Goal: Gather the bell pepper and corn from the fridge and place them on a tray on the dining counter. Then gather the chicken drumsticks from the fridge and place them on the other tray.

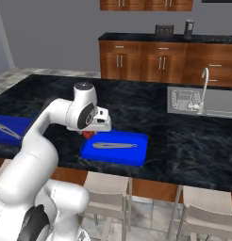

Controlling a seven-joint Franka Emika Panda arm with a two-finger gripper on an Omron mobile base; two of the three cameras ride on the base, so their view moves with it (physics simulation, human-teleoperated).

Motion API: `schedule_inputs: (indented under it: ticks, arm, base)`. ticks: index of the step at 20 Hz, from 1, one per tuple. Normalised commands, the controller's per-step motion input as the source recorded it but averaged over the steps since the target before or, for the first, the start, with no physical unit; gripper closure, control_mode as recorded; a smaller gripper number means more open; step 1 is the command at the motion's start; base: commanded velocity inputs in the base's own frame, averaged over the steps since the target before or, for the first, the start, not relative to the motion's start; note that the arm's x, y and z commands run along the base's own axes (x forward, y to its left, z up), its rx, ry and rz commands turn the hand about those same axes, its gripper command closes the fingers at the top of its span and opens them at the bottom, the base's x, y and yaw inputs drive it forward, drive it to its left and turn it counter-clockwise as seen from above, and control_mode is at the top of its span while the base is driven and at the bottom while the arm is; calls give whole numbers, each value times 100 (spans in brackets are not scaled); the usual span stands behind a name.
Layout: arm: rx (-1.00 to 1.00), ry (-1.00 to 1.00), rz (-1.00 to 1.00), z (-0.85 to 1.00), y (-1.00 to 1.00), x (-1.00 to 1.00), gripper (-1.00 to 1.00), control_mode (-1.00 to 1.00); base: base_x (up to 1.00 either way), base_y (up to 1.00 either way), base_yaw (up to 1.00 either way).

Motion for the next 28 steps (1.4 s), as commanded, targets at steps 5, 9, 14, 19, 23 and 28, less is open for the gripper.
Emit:
schedule_inputs:
  ticks: [5,9,14,19,23,28]
  arm:
    - [0,0,0,-43,0,32,100,-100]
    - [0,0,0,-28,0,33,100,-100]
    - [0,0,0,-20,0,37,100,-100]
    - [0,0,0,-16,0,37,100,-100]
    - [0,0,0,-16,0,32,100,-100]
    - [0,0,0,-17,0,30,100,-100]
  base:
    - [0,0,0]
    - [0,0,0]
    - [0,0,0]
    - [0,0,0]
    - [0,0,0]
    - [0,0,0]
